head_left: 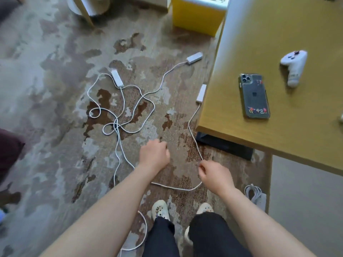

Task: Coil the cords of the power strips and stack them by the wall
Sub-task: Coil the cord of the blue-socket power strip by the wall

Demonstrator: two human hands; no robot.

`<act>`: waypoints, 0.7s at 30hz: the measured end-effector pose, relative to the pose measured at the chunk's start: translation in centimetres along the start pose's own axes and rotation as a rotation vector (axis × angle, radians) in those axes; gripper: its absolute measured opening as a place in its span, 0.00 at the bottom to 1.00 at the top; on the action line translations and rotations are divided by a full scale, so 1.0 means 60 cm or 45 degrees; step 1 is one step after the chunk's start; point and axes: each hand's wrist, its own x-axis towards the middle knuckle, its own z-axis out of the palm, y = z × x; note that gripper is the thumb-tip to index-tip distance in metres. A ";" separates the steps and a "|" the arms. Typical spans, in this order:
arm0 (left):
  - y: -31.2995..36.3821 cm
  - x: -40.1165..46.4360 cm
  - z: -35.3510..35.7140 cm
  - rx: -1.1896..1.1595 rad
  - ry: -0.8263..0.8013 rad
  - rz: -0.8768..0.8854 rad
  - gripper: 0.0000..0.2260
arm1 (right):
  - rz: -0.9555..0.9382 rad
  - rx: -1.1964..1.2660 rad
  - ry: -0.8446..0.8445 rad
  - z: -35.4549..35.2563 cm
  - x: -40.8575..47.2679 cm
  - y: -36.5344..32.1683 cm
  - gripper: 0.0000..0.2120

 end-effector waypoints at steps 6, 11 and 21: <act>-0.108 0.023 -0.111 -0.033 0.002 -0.157 0.14 | -0.205 0.055 -0.012 -0.066 0.092 -0.170 0.10; -0.202 0.067 -0.179 -0.097 0.029 -0.423 0.12 | -0.354 0.125 0.035 -0.140 0.243 -0.295 0.10; -0.337 0.194 -0.337 -0.179 0.105 -0.544 0.13 | -0.328 0.031 0.051 -0.298 0.414 -0.382 0.10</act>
